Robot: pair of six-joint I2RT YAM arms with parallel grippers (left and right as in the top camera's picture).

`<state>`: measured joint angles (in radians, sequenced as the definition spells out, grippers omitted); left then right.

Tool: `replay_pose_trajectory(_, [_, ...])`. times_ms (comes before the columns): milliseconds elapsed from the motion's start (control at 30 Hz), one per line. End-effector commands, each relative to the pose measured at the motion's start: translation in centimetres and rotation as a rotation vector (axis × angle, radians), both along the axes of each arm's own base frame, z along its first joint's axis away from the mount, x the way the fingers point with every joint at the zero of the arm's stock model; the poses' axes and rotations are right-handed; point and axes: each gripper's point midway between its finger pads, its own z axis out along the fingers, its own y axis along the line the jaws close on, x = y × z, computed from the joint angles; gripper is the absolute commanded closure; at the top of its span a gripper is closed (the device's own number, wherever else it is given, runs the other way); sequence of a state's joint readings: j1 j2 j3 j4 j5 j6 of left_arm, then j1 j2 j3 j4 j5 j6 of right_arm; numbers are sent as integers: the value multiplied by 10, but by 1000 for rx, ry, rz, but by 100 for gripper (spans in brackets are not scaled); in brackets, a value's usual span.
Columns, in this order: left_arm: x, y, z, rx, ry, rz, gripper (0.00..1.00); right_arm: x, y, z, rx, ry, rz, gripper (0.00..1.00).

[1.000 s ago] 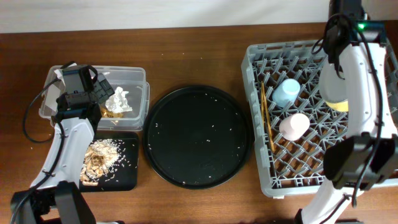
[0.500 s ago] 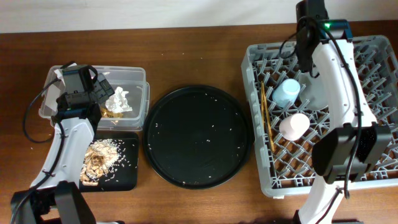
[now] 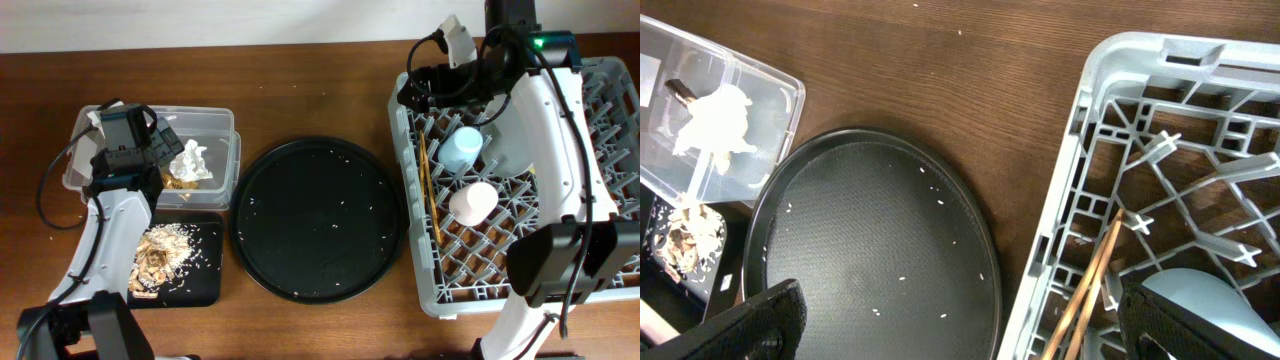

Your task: Sort waste into correct bins and load items into the dishwasher rack

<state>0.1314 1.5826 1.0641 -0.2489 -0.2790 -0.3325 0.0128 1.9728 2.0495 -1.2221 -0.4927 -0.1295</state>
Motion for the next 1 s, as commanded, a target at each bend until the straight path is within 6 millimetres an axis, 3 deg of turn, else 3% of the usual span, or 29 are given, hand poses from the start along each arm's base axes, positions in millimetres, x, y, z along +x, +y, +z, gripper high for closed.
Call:
replay_pose_trajectory(0, [2, 1, 1, 1, -3, -3, 1, -3, 3, 13, 20, -24, 4, 2])
replay_pose_trajectory(300, [2, 1, 1, 1, -3, -3, 1, -5, 3, 17, 20, -34, 4, 2])
replay_pose_trajectory(333, [2, 1, 1, 1, -3, -3, 1, -7, 4, 25, 21, -53, 7, 2])
replay_pose_trajectory(433, [2, 1, 1, 1, -3, -3, 1, -41, 22, 95, 28, -220, 51, 2])
replay_pose_trajectory(500, [2, 1, 1, 1, -3, -3, 1, -79, 32, 150, 38, -362, 84, 1])
replay_pose_trajectory(600, [2, 1, 1, 1, -3, -3, 1, -166, 26, 239, 54, -637, 93, 2])
replay_pose_trajectory(633, [2, 1, 1, 1, -3, -3, 1, -209, 22, 269, 61, -754, 93, 2])
replay_pose_trajectory(667, [2, 1, 1, 1, -3, -3, 1, -247, 18, 290, 66, -850, 93, 2])
replay_pose_trajectory(700, [2, 1, 1, 1, -3, -3, 1, -297, 10, 310, 50, -977, 83, 2])
replay_pose_trajectory(767, [2, 1, 1, 1, -3, -3, 1, -359, -15, 313, -44, -1126, -3, 2])
replay_pose_trajectory(800, [2, 1, 1, 1, -3, -3, 1, -370, -19, 307, -67, -1148, -11, 2])
replay_pose_trajectory(867, [2, 1, 1, 1, -3, -3, 1, -394, -29, 274, -127, -1233, -34, 2])
replay_pose_trajectory(900, [2, 1, 1, 1, -3, -3, 1, -393, -31, 255, -145, -1318, -53, 2])
replay_pose_trajectory(967, [2, 1, 1, 1, -3, -3, 0, -364, -32, 226, -140, -1465, -93, 2])
